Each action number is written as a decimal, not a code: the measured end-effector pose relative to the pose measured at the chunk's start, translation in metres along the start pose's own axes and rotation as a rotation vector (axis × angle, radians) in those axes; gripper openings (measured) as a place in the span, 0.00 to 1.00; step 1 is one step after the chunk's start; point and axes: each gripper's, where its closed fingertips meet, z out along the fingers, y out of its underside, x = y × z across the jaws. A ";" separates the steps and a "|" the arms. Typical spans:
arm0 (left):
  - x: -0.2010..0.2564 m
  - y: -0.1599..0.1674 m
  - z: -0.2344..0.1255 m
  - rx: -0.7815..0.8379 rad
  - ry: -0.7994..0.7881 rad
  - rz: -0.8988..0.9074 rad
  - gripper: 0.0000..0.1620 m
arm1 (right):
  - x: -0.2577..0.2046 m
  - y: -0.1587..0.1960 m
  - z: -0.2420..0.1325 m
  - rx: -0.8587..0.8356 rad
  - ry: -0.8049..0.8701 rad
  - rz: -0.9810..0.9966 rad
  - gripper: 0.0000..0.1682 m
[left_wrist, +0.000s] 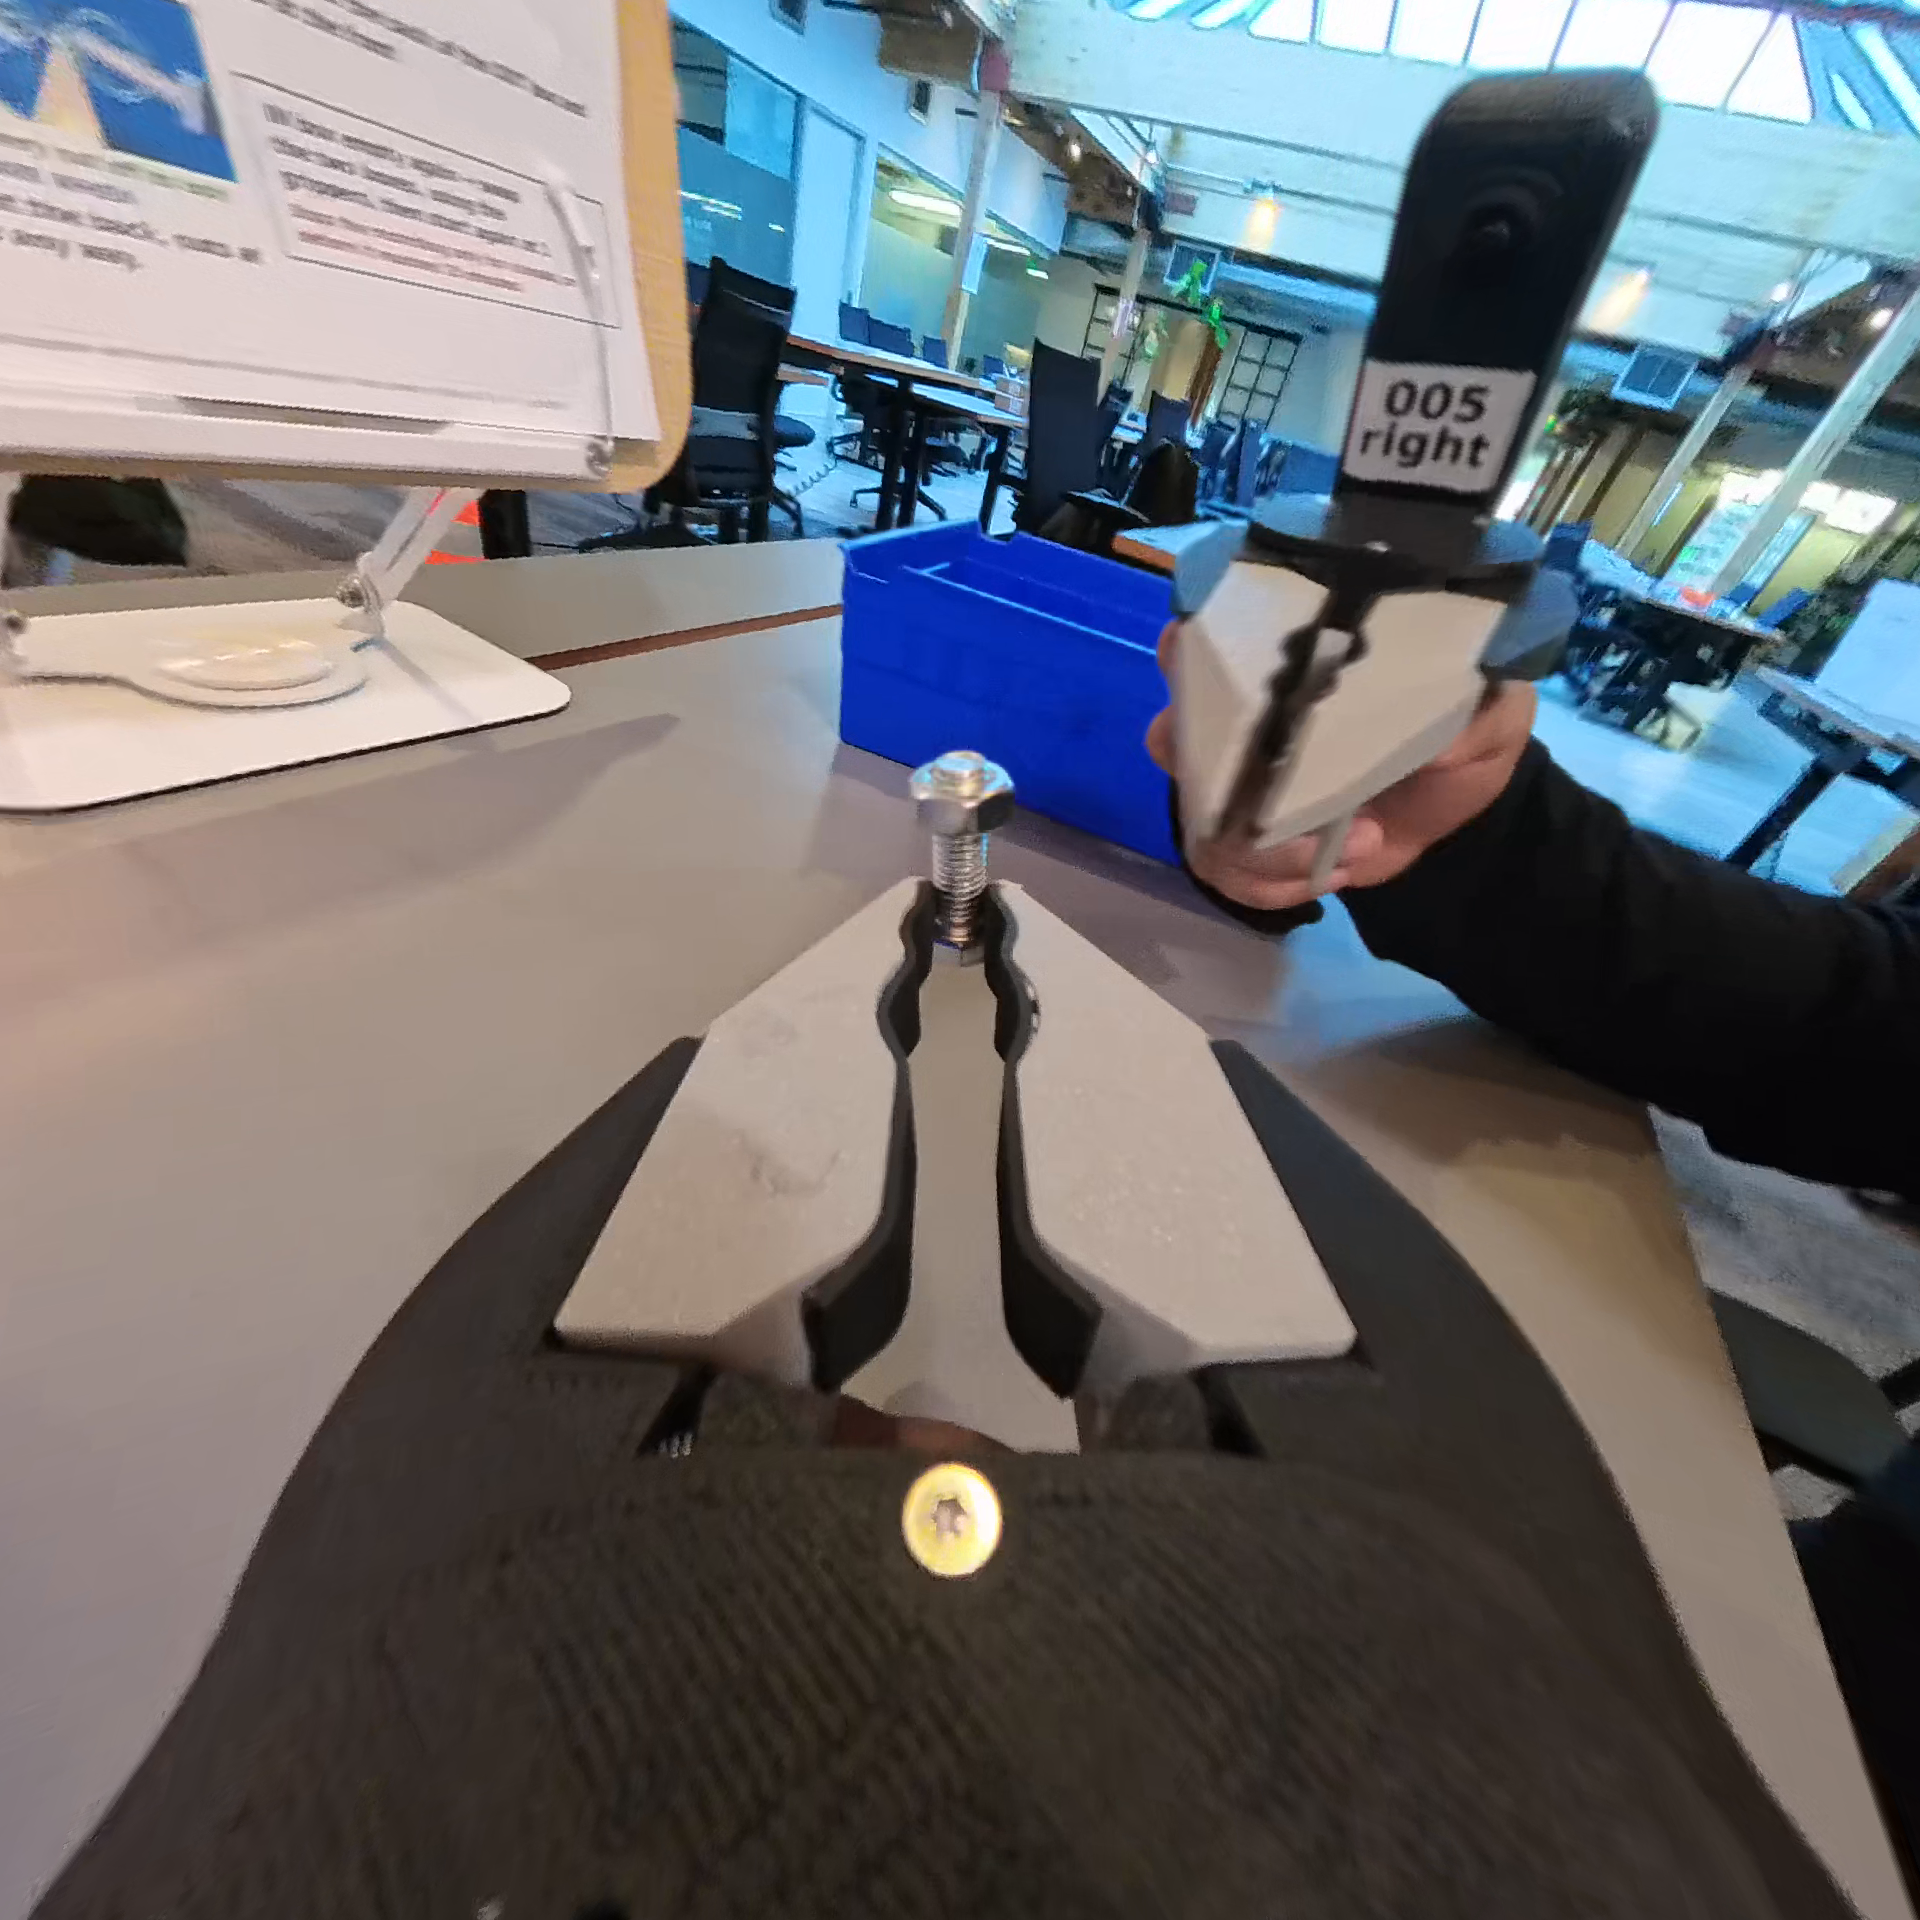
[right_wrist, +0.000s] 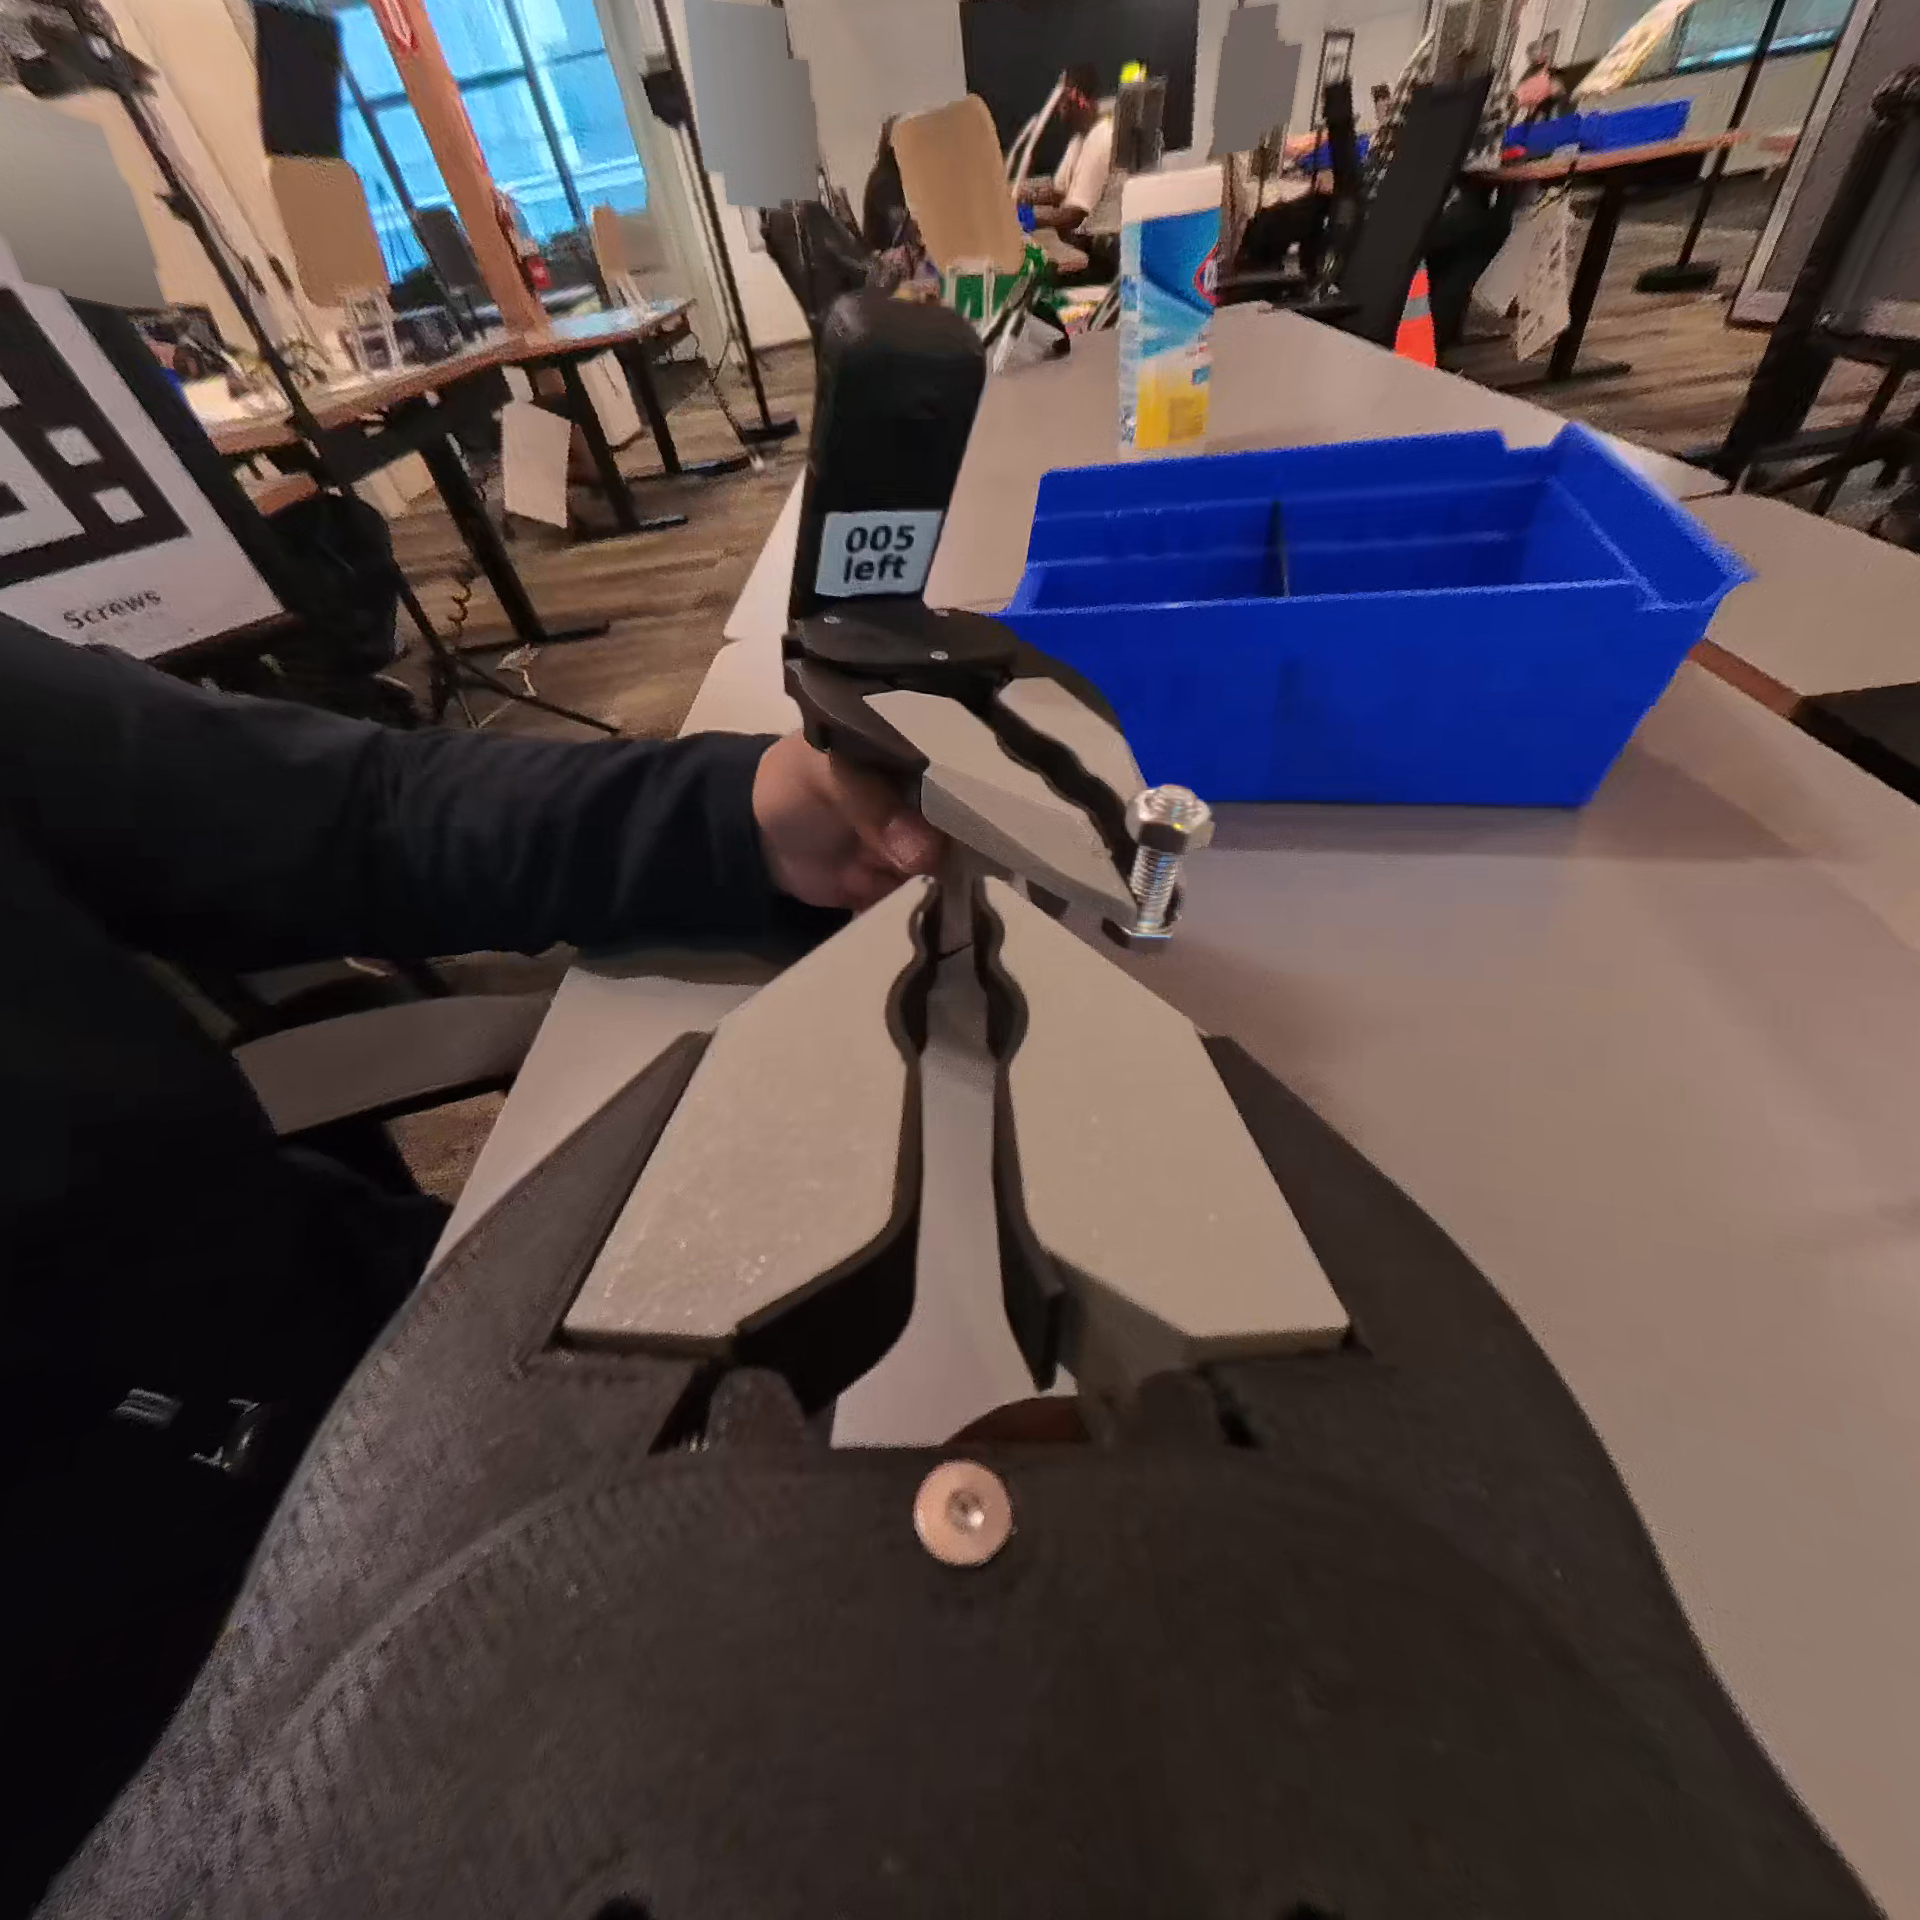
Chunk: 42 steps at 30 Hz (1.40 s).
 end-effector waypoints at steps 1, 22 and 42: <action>-0.003 -0.002 -0.002 0.009 0.005 -0.023 0.04 | 0.002 -0.003 -0.002 0.011 0.012 -0.003 0.06; 0.015 0.010 0.010 -0.027 0.055 -0.003 0.04 | 0.040 0.007 0.000 -0.010 0.211 0.043 0.21; 0.013 0.012 0.011 -0.041 0.038 -0.002 0.04 | 0.026 0.017 0.007 -0.066 0.112 0.062 0.11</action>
